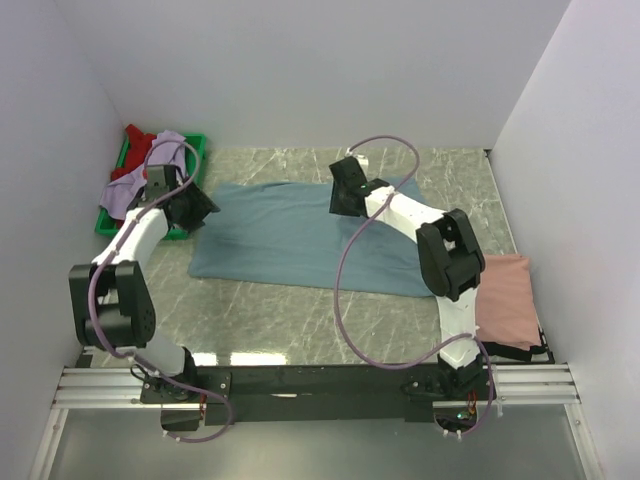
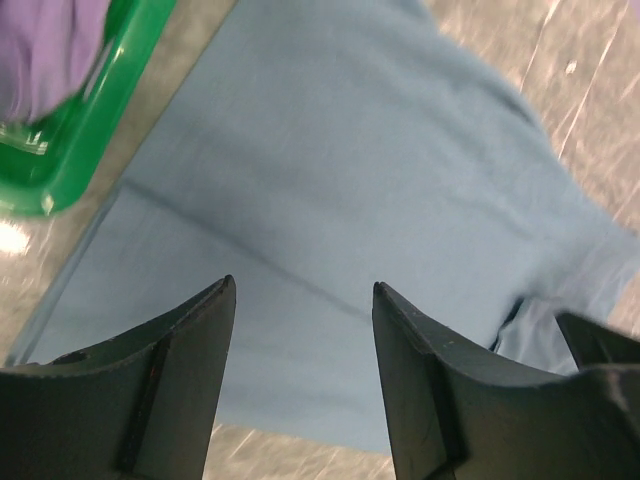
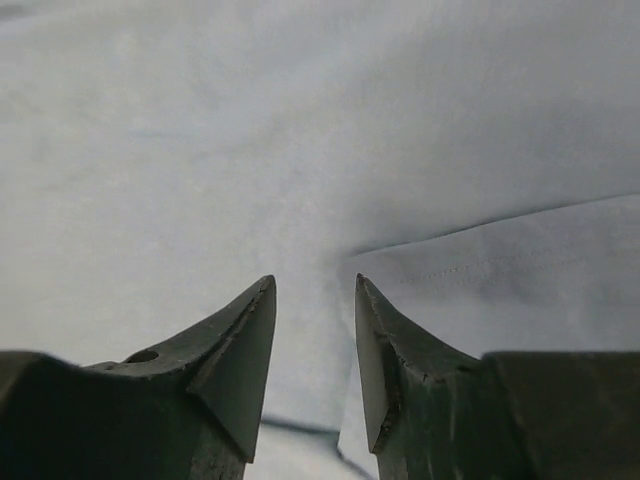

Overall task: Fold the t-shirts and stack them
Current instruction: Fold the tshirt

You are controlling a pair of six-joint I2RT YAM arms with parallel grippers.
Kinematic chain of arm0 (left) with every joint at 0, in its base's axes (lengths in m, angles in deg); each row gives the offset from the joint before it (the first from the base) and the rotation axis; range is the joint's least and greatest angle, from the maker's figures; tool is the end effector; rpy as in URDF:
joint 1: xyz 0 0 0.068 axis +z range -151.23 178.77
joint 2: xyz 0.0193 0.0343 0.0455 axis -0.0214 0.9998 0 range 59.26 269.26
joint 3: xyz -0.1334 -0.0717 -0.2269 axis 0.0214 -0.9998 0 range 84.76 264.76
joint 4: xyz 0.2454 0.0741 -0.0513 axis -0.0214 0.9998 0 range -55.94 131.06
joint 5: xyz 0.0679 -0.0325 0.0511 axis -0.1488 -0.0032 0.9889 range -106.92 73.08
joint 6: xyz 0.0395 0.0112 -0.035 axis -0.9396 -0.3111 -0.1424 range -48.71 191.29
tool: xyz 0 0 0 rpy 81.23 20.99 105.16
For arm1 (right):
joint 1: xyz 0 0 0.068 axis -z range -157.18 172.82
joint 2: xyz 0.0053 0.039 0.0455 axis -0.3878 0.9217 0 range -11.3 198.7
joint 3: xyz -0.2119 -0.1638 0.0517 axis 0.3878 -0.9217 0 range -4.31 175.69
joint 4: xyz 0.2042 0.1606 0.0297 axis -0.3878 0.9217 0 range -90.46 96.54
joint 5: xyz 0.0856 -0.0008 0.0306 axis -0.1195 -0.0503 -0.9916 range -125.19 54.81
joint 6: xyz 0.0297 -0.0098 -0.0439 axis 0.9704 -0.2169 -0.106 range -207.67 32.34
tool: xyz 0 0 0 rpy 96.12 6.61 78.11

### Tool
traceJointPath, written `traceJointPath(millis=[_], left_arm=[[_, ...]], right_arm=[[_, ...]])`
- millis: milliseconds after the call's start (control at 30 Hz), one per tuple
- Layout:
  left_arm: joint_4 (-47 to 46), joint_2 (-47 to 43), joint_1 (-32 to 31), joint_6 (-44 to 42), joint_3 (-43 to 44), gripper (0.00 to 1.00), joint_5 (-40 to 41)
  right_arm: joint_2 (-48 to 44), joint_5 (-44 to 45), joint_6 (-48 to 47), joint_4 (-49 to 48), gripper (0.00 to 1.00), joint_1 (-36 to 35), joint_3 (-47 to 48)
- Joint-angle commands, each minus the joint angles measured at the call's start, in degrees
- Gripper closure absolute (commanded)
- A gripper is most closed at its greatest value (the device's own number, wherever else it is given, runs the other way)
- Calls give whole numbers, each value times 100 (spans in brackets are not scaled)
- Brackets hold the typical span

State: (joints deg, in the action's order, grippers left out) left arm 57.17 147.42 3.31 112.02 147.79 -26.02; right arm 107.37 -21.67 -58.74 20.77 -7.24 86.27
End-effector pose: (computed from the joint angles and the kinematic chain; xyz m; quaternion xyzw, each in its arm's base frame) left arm 0.3309 0.0205 0.2462 -0.3323 0.8706 -0.1809 0.3146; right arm 0.4039 0.2241 0.2003 0.0317 0.9315 0.0739 0.3548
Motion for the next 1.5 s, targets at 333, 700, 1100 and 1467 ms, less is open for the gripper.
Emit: traceJointPath(millis=[333, 700, 1100, 1467], left_arm=[[237, 2545, -418, 532, 2879, 40, 1243], [606, 4252, -576, 568, 4927, 47, 2009], [703, 4869, -717, 488, 5414, 52, 2246], [809, 4983, -726, 471, 5492, 84, 2290]], right_arm=[[-837, -684, 183, -146, 55, 1265, 231], [-793, -1053, 227, -559, 55, 1872, 65], [-617, -1334, 254, -656, 55, 2206, 91], [-293, -1668, 245, -357, 55, 2645, 328]])
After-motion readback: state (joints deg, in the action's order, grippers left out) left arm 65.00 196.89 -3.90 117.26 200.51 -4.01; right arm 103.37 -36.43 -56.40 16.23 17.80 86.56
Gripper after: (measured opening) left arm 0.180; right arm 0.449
